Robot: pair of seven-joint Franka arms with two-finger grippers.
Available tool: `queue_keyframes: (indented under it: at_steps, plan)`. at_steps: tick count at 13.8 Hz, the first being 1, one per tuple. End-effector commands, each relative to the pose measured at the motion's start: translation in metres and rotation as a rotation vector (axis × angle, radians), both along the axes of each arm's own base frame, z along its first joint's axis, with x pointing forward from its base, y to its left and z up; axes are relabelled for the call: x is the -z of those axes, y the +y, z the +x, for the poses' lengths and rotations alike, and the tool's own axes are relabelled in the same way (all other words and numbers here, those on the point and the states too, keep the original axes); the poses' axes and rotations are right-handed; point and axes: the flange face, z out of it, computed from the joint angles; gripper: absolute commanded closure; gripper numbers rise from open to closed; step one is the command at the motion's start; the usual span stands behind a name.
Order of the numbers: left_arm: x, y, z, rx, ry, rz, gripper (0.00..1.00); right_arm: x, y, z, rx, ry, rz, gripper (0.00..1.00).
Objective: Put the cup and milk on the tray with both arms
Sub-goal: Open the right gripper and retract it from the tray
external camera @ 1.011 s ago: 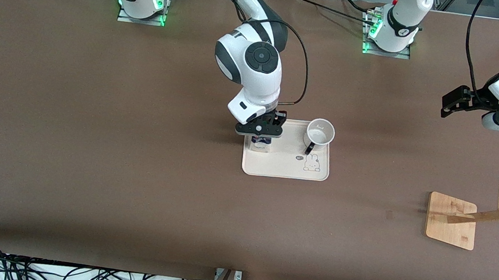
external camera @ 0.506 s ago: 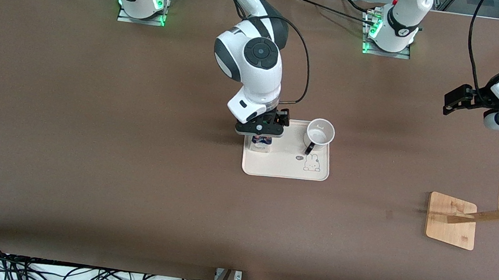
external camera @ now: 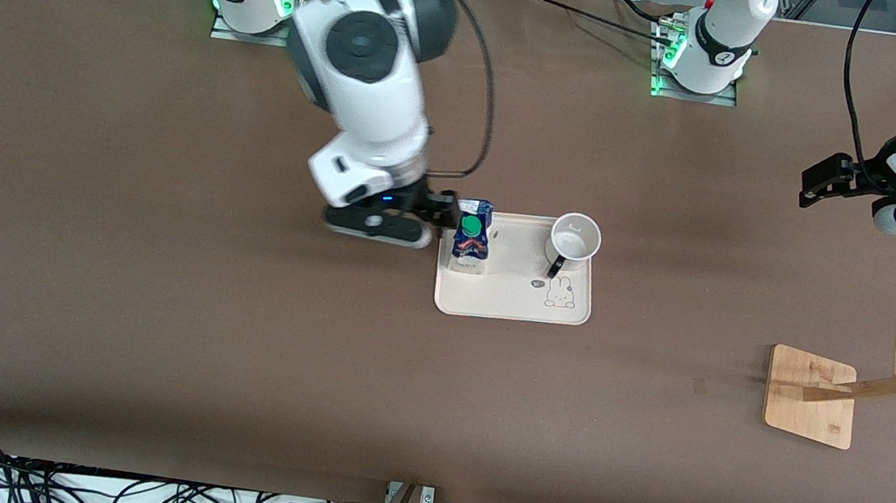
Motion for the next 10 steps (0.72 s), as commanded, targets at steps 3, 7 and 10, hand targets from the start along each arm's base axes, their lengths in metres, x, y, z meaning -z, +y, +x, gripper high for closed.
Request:
queue_keyframes:
  at_steps: [3,7,10]
  plan:
    - [-0.006,-0.006,0.005,0.005,-0.004,-0.027,0.00,-0.066,-0.134,0.017,-0.084,0.137,0.054,0.00]
    - [-0.006,-0.005,0.004,0.004,-0.002,-0.027,0.00,-0.108,-0.238,-0.014,-0.139,0.189,0.031,0.00]
    - [-0.005,-0.006,0.005,0.005,-0.002,-0.027,0.00,-0.121,-0.300,-0.045,-0.176,0.181,0.044,0.00]
